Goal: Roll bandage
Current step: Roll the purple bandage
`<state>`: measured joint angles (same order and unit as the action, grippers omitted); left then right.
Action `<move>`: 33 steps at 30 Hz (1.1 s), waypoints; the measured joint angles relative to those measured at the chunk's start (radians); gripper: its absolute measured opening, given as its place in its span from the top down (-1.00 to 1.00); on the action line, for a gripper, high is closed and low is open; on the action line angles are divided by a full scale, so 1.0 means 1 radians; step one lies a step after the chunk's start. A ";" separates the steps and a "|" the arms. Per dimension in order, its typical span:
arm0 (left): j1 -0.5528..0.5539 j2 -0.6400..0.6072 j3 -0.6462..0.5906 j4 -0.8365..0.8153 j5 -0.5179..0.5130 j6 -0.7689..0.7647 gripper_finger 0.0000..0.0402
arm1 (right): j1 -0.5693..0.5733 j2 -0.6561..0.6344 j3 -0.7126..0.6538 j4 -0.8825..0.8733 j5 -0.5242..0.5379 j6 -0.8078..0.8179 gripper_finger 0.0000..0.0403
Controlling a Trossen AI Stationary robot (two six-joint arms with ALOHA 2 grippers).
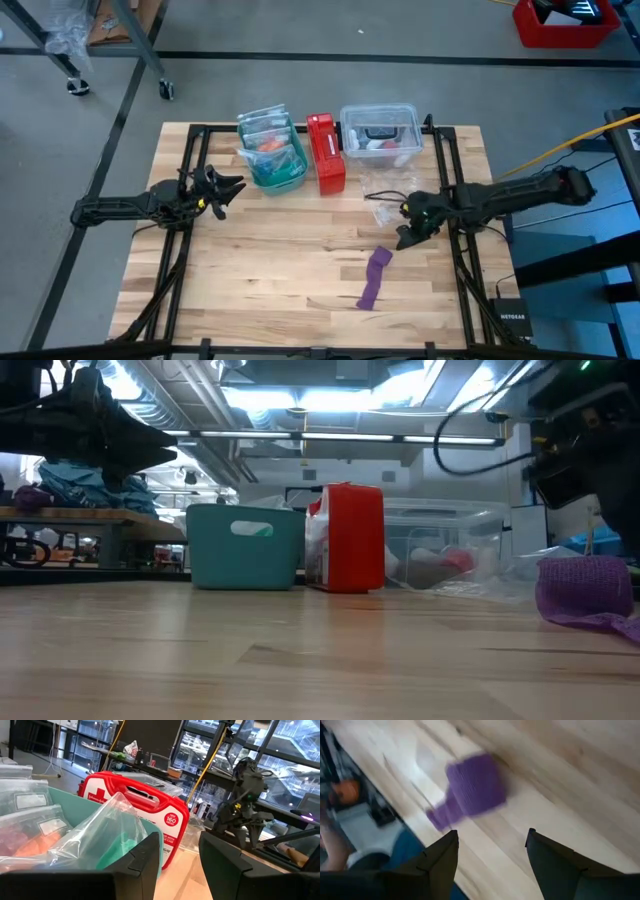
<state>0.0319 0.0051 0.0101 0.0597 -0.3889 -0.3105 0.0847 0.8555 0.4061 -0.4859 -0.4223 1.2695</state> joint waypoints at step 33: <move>0.000 0.000 0.000 0.000 0.000 0.003 0.36 | 0.609 0.451 0.000 0.485 0.844 0.833 -0.16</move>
<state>0.0319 0.0051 0.0101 0.0593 -0.3885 -0.3073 0.6937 1.3066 0.4065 -0.0013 0.4213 2.1029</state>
